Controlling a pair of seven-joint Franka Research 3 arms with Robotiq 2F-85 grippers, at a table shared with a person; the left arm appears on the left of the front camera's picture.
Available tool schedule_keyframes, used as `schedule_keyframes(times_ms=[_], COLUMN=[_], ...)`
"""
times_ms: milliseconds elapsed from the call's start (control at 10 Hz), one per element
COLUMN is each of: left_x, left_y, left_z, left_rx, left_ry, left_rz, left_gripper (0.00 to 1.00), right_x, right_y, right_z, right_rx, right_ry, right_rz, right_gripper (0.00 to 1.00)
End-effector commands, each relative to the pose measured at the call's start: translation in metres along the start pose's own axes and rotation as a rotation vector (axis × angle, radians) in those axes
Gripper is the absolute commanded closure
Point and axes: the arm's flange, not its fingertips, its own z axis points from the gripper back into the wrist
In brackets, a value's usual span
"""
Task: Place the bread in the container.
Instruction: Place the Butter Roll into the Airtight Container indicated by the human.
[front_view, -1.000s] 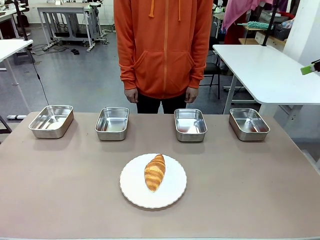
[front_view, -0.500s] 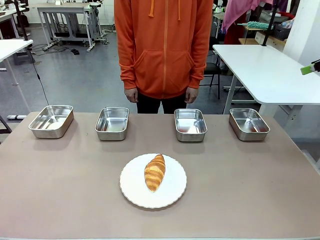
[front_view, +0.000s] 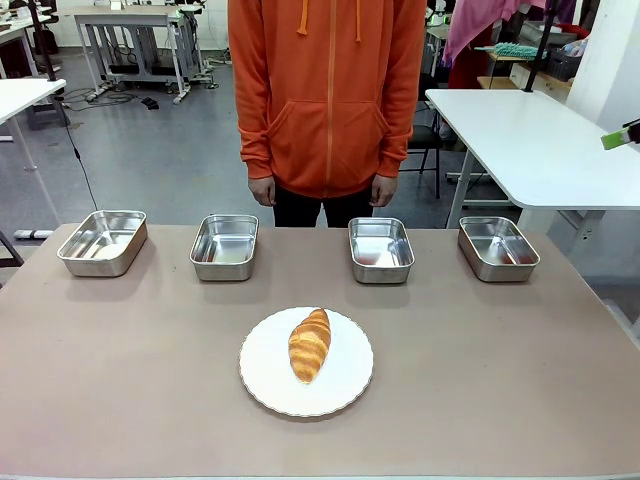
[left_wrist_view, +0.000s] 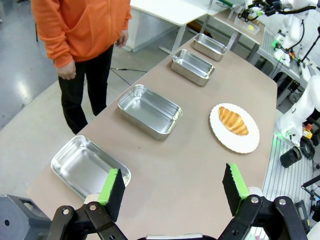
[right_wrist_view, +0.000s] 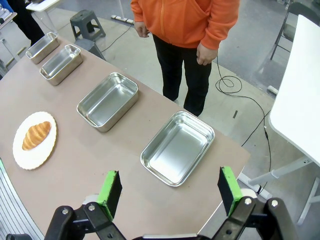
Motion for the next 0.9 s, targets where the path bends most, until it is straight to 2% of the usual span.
schedule_keyframes(times_ms=[0, 800], left_x=[-0.0003, -0.0003], left_y=[-0.0014, -0.0014], left_z=[0.0013, 0.0013], left_rx=[-0.007, -0.007], left_ry=[-0.003, -0.003], left_rz=[-0.013, -0.013], left_gripper=[0.00, 0.00], right_x=[-0.0003, -0.0003], right_y=[0.0000, 0.0000], right_z=[-0.0020, -0.0020], right_rx=[0.008, 0.008], right_ry=[-0.022, -0.022], right_rz=[-0.001, -0.001], right_gripper=[0.00, 0.00])
